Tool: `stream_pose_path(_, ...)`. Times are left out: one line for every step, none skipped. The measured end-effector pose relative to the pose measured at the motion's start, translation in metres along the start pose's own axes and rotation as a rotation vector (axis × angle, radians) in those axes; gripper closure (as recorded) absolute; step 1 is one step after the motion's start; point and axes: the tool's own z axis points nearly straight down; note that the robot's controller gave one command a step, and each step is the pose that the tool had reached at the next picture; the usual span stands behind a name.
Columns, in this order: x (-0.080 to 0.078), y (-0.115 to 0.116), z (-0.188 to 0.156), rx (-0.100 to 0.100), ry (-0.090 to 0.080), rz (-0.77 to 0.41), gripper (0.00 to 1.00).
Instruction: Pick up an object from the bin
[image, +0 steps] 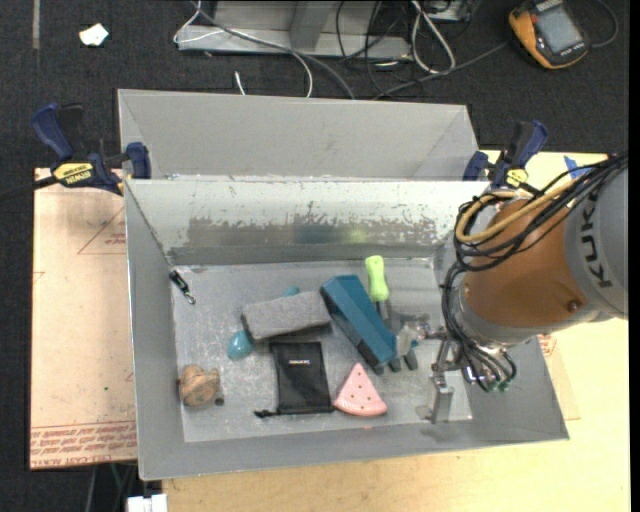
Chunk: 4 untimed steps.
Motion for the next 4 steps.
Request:
stream_pose_path(-0.004,0.032,0.005,-0.001,-0.001,-0.001,0.00)
stream_pose_path(-0.019,0.088,0.000,-0.002,-0.002,0.011,0.00)
stream_pose_path(-0.042,0.074,0.054,0.001,-0.003,0.036,0.00)
stream_pose_path(-0.020,0.134,0.028,-0.005,-0.006,-0.044,0.00)
